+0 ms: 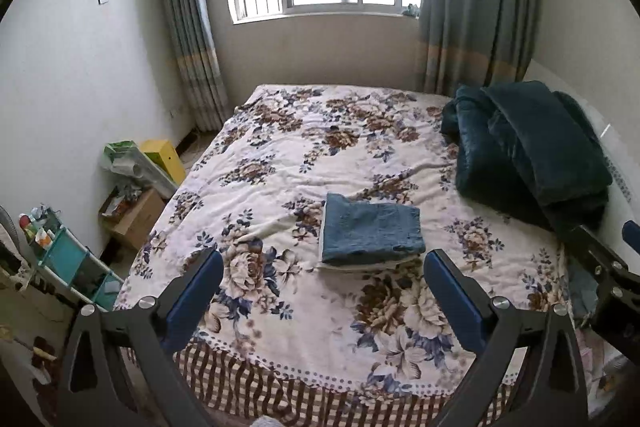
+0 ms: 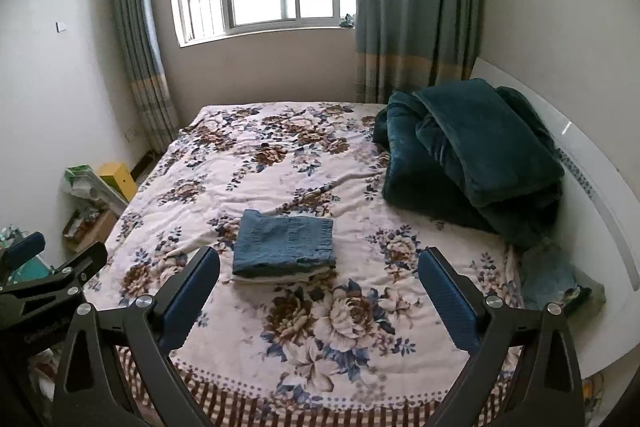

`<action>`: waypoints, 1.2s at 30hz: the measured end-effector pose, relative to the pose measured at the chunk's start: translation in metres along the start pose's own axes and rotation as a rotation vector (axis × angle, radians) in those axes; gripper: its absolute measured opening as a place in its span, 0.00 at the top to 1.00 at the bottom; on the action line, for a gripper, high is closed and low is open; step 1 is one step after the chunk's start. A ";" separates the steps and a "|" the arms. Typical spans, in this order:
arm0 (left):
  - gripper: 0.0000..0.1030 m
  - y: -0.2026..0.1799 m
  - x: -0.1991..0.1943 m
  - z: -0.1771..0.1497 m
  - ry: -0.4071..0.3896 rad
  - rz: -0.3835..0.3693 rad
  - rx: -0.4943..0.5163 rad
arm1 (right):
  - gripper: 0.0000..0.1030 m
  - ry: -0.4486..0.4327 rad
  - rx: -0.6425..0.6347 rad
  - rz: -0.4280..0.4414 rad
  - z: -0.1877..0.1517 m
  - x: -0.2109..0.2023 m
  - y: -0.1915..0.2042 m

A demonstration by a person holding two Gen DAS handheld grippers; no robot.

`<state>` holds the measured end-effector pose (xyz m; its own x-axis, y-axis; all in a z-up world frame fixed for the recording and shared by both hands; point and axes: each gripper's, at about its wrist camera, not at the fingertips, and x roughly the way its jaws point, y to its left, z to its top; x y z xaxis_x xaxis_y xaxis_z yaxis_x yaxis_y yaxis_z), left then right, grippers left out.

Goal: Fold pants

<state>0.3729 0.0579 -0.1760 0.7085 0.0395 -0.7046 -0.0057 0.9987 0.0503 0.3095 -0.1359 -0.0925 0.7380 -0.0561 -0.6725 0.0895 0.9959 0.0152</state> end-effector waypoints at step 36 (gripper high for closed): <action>0.00 0.006 0.051 0.002 0.034 0.017 0.011 | 0.00 0.087 0.016 -0.001 -0.020 0.076 0.014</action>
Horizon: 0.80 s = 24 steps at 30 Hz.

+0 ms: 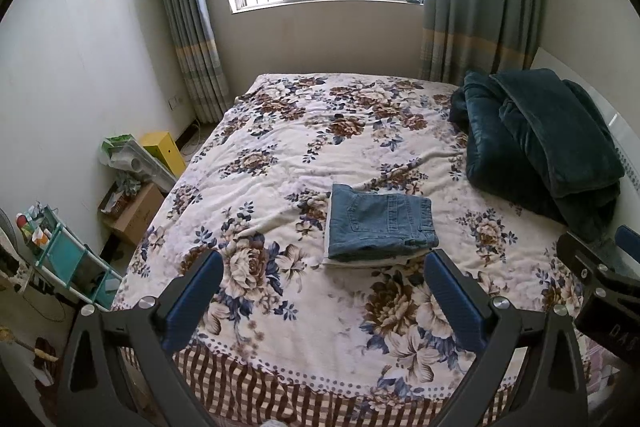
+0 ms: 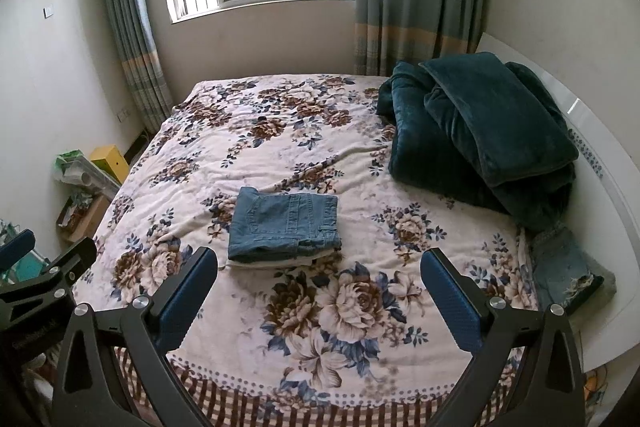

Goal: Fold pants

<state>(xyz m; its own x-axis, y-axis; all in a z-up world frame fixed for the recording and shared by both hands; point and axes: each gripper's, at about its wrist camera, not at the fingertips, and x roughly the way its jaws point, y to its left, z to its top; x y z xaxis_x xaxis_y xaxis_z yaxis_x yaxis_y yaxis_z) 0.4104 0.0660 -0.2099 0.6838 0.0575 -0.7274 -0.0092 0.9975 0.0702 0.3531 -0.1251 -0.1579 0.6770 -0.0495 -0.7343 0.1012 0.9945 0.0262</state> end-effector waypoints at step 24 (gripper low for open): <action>0.00 -0.003 -0.002 -0.005 -0.009 0.002 -0.001 | 0.00 0.012 -0.022 0.021 -0.009 -0.001 0.003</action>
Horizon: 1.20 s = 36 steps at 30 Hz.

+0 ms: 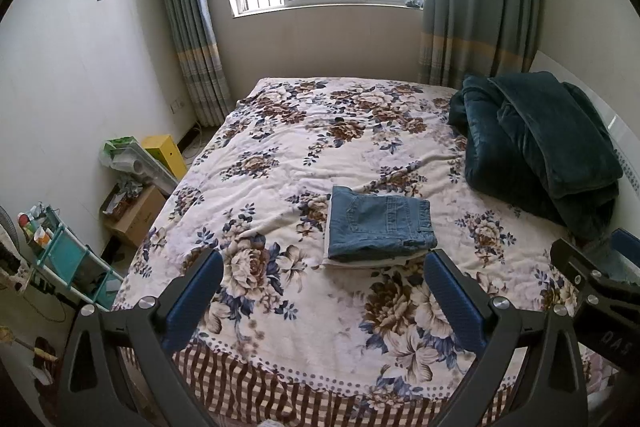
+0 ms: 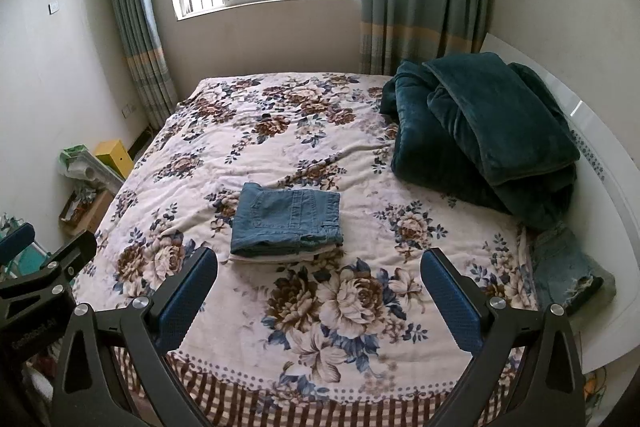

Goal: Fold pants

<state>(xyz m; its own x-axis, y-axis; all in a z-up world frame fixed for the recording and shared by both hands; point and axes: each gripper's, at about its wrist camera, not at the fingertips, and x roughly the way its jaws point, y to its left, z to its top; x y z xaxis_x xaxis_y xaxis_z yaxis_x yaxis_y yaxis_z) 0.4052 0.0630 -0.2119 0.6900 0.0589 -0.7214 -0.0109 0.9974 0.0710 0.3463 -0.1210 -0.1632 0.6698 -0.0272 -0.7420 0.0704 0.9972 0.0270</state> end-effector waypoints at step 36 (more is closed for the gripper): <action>0.00 0.000 -0.009 -0.003 0.004 -0.019 -0.017 | 0.00 0.010 -0.005 0.016 -0.007 -0.004 -0.008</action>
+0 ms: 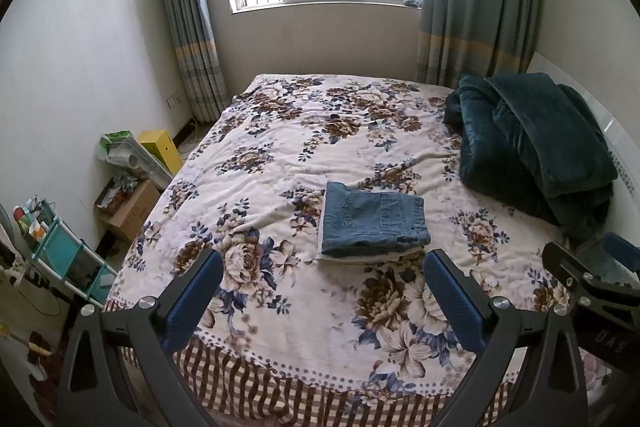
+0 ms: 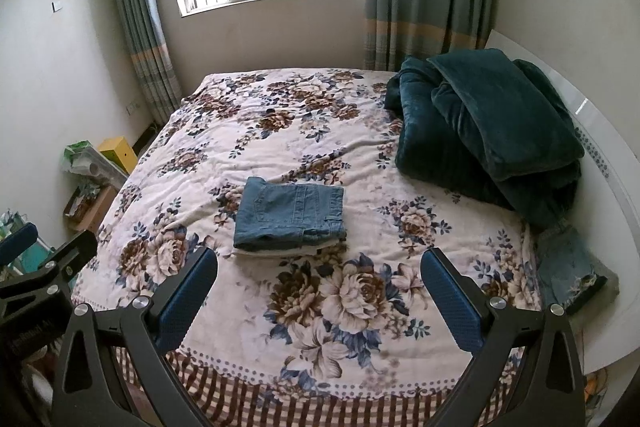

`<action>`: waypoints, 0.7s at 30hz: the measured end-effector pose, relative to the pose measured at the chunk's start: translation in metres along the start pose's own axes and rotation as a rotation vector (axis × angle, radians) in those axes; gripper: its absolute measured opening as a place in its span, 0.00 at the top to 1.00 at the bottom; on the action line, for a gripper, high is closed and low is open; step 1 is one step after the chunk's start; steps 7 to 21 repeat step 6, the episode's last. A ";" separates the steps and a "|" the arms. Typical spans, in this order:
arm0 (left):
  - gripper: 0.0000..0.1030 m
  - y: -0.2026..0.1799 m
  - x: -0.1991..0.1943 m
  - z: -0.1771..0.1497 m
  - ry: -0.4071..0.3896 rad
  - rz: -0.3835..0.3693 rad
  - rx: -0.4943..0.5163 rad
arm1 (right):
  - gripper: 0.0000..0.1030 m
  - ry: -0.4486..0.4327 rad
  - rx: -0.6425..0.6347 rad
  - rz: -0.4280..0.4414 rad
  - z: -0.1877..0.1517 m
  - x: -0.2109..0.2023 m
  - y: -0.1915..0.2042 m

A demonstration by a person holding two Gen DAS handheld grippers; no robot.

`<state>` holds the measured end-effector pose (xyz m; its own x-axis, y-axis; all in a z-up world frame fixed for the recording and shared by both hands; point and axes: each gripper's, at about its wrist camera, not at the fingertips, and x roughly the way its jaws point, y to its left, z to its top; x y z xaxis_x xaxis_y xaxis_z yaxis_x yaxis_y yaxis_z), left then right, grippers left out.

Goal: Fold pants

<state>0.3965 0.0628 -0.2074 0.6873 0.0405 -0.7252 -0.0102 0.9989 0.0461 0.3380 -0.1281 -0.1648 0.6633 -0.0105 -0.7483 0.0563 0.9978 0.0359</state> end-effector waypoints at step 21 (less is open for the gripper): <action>0.00 0.001 -0.002 -0.001 -0.012 0.014 0.000 | 0.00 0.001 -0.004 0.003 0.001 0.001 0.003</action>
